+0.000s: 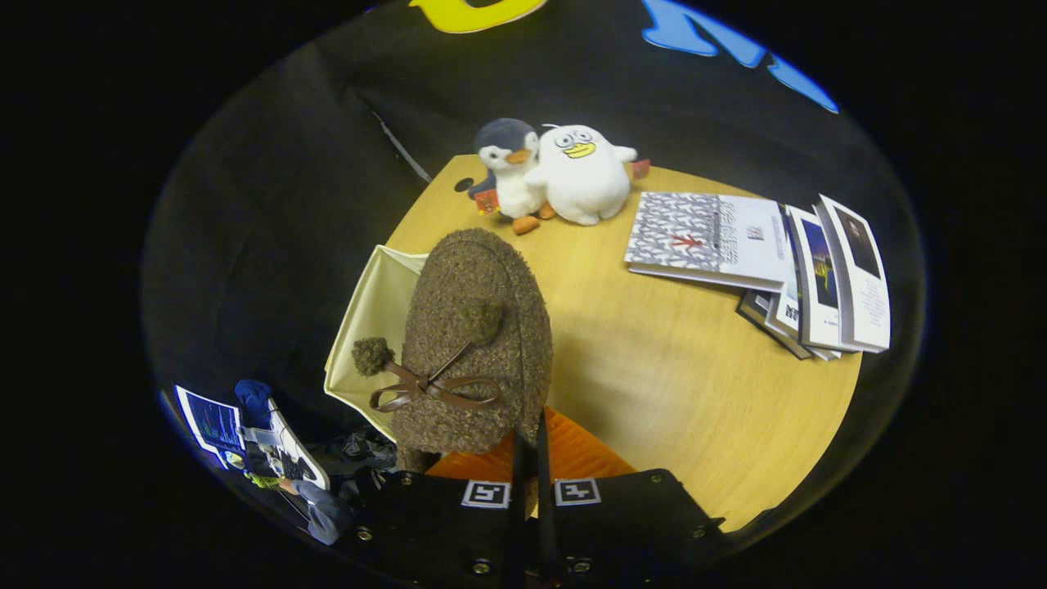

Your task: Open the storage box then place both shoes into the box .Put the left shoe in first, then the right shoe, with the right side of both shoes facing outward in a uniform manner.

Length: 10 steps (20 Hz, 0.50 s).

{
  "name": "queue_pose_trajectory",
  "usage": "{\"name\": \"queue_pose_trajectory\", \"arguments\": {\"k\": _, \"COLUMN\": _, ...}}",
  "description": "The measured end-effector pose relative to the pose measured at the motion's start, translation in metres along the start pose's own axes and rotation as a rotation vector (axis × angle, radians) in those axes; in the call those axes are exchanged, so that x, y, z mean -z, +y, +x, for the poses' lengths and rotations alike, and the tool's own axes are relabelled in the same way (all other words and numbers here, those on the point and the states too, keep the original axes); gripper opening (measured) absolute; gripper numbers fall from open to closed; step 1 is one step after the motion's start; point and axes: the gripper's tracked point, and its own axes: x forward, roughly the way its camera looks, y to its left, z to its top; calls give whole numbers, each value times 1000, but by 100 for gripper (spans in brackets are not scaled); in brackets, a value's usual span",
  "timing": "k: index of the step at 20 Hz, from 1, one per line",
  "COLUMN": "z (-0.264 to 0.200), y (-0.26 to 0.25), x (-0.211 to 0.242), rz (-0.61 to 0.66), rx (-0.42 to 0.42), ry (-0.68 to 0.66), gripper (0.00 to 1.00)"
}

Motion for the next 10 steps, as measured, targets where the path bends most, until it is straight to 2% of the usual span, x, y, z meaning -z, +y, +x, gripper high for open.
{"name": "queue_pose_trajectory", "arguments": {"k": 4, "z": 17, "y": 64, "x": -27, "rz": -94, "rx": -47, "ry": 6, "gripper": 6}}
{"name": "queue_pose_trajectory", "arguments": {"k": 7, "z": 36, "y": 103, "x": -42, "rz": -112, "rx": -74, "ry": 5, "gripper": 6}}
{"name": "queue_pose_trajectory", "arguments": {"k": 10, "z": 62, "y": 123, "x": -52, "rz": -143, "rx": -72, "ry": 26, "gripper": 6}}
